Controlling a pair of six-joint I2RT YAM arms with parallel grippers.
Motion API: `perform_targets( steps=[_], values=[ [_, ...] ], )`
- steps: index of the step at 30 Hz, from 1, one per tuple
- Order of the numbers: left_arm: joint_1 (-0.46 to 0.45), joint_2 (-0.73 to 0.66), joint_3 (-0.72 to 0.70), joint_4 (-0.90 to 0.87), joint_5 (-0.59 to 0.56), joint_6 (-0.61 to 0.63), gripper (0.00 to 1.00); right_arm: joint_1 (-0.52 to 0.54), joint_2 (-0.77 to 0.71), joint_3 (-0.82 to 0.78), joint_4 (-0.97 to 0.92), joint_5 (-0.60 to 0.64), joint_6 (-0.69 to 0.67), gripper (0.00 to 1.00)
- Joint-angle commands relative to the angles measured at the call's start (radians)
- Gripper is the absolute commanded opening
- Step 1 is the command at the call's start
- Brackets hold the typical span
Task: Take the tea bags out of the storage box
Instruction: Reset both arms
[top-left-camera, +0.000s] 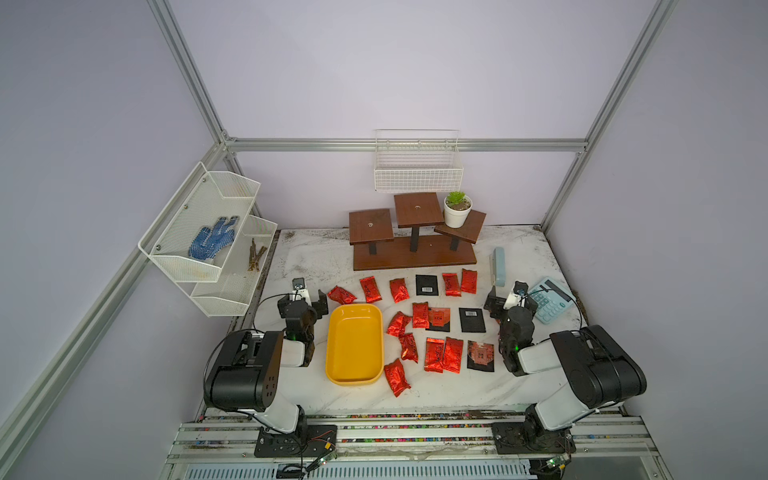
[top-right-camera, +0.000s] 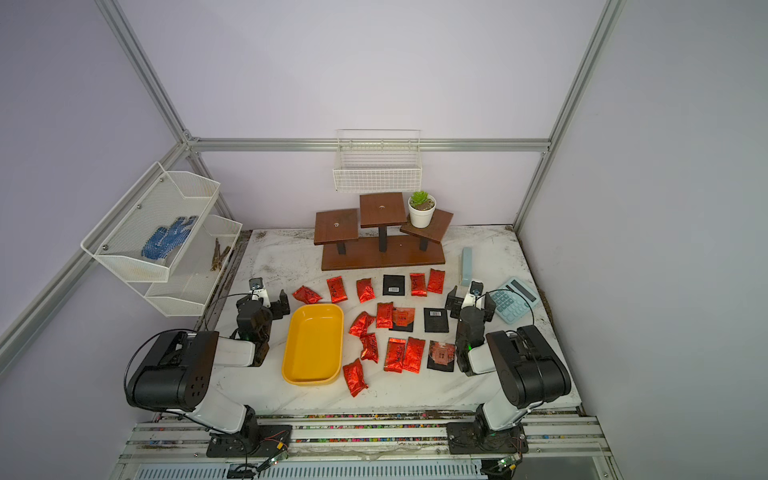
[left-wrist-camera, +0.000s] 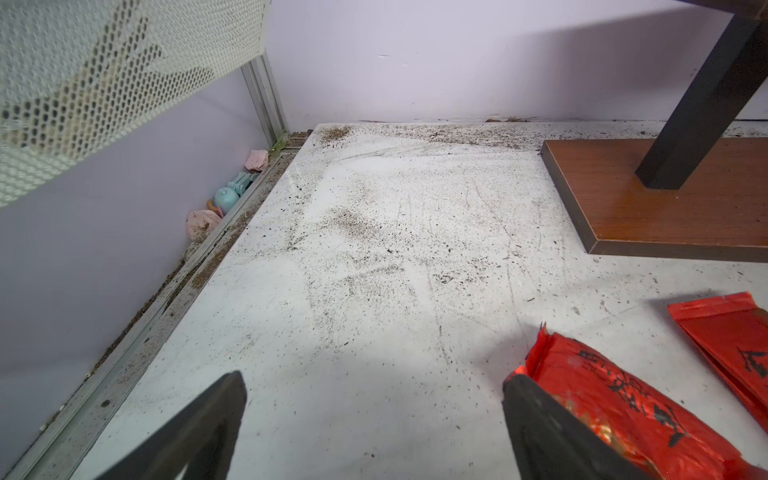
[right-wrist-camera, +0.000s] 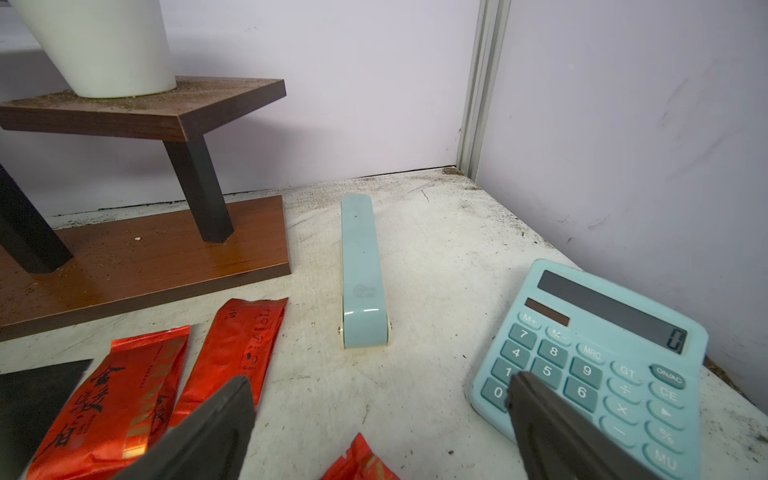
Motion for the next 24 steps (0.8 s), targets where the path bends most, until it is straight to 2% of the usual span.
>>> perform_targets(
  steps=[1,14,18,24],
  values=[
    [0.007,-0.003,0.012,0.022,-0.002,-0.015,1.00,-0.010,-0.006,0.014,0.018,-0.005,0.010,1.00],
    [0.007,-0.007,0.008,0.025,-0.002,-0.015,1.00,-0.011,-0.004,0.014,0.022,-0.006,0.008,1.00],
    [0.007,-0.005,0.010,0.024,-0.002,-0.014,1.00,-0.046,-0.014,0.035,-0.043,-0.085,0.031,1.00],
    [0.007,-0.006,0.009,0.024,-0.001,-0.015,1.00,-0.047,-0.014,0.029,-0.027,-0.086,0.028,1.00]
  ],
)
